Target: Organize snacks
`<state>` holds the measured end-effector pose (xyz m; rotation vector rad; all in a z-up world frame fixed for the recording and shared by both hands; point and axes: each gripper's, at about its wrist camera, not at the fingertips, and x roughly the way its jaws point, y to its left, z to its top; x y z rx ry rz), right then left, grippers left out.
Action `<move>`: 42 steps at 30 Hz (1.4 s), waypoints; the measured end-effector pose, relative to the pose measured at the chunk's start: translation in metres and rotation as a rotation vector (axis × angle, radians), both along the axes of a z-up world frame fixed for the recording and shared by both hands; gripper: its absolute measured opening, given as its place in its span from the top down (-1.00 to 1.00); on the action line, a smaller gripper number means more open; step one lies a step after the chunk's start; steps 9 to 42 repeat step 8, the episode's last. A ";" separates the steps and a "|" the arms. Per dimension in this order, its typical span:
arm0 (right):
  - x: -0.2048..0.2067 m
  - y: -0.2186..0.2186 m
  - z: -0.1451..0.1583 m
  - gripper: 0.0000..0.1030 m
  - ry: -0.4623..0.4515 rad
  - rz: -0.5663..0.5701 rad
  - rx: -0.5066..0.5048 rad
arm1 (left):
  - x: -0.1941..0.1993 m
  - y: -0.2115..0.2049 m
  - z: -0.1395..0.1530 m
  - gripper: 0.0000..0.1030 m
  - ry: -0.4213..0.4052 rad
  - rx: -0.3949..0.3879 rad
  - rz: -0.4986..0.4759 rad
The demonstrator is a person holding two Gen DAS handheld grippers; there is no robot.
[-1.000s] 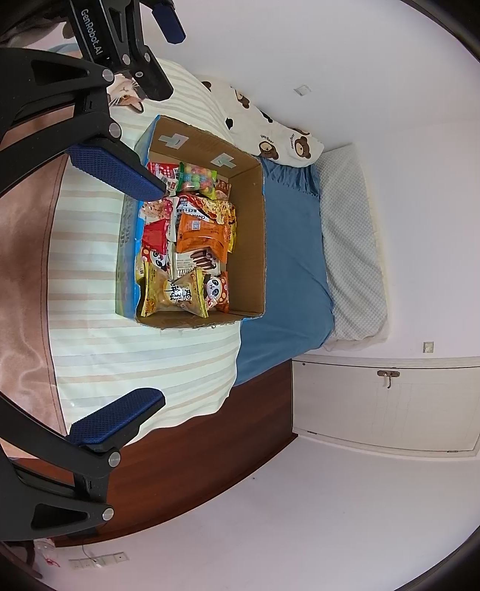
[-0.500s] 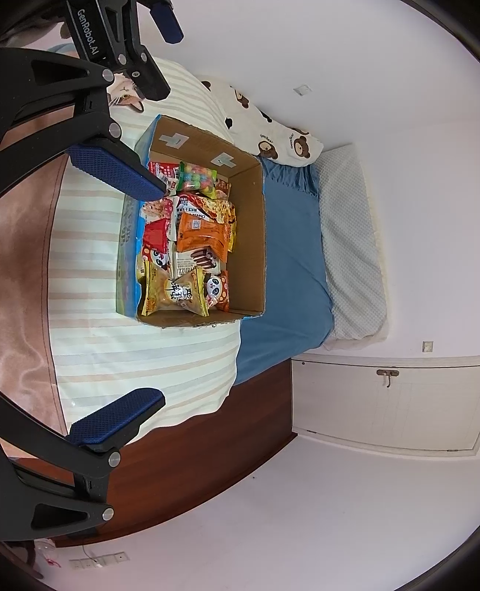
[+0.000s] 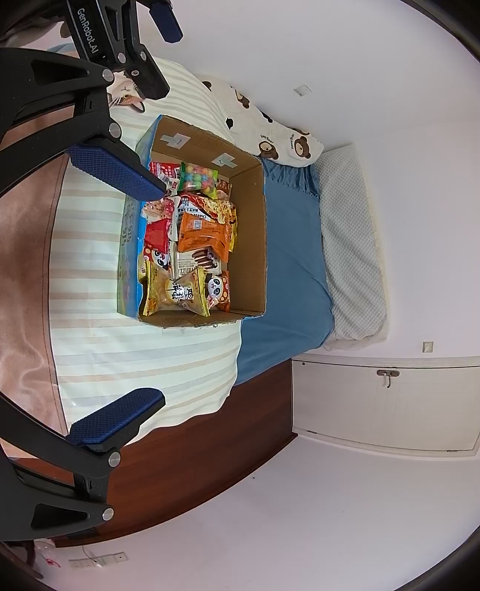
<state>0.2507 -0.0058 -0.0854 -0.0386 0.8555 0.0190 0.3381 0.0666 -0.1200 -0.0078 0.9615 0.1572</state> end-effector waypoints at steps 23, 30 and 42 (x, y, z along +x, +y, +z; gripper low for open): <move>-0.002 -0.001 0.001 -1.00 -0.006 -0.003 -0.004 | -0.002 0.000 -0.001 -0.99 -0.015 0.005 0.000; -0.002 -0.001 0.001 -1.00 -0.006 -0.003 -0.004 | -0.002 0.000 -0.001 -0.99 -0.015 0.005 0.000; -0.002 -0.001 0.001 -1.00 -0.006 -0.003 -0.004 | -0.002 0.000 -0.001 -0.99 -0.015 0.005 0.000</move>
